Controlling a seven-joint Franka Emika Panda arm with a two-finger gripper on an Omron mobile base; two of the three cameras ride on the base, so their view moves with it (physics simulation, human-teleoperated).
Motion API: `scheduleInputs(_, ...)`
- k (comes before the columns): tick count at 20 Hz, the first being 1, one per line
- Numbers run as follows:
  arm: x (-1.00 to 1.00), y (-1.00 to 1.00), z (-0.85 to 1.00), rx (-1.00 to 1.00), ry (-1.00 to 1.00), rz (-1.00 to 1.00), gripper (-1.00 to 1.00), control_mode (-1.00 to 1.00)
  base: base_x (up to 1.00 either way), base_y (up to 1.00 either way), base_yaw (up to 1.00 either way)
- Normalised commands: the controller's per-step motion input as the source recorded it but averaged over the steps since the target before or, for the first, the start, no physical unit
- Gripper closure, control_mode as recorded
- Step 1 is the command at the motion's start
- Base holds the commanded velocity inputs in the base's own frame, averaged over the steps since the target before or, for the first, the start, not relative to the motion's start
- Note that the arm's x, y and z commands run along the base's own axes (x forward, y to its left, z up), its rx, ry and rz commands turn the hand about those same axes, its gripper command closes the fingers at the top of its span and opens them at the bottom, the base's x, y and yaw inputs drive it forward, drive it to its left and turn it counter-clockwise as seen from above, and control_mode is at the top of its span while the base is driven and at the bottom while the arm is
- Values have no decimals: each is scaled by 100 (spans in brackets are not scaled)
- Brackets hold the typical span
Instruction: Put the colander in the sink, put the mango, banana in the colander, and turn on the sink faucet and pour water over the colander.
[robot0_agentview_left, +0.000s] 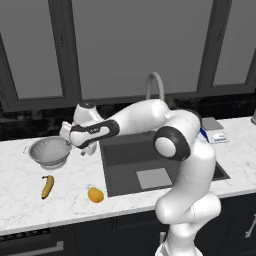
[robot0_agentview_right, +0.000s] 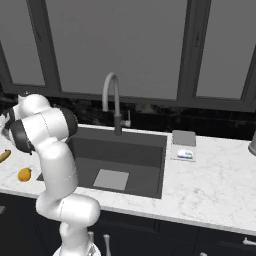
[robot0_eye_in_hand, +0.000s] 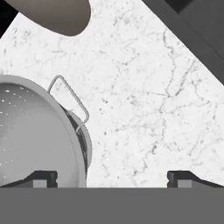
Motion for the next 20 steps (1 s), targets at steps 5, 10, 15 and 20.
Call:
scheduleInputs(5, 14, 13, -21, 0, 1, 0, -100, -100, 0, 0, 0)
scheduleInputs(10, 11, 6, -23, 0, 0, 0, -100, -100, 0, 0, 0)
scheduleInputs(15, 15, 10, -21, 0, 0, 0, -100, -100, 0, 0, 0)
scheduleInputs(20, 20, 10, -20, 0, 0, 2, -100, -100, 0, 0, 0)
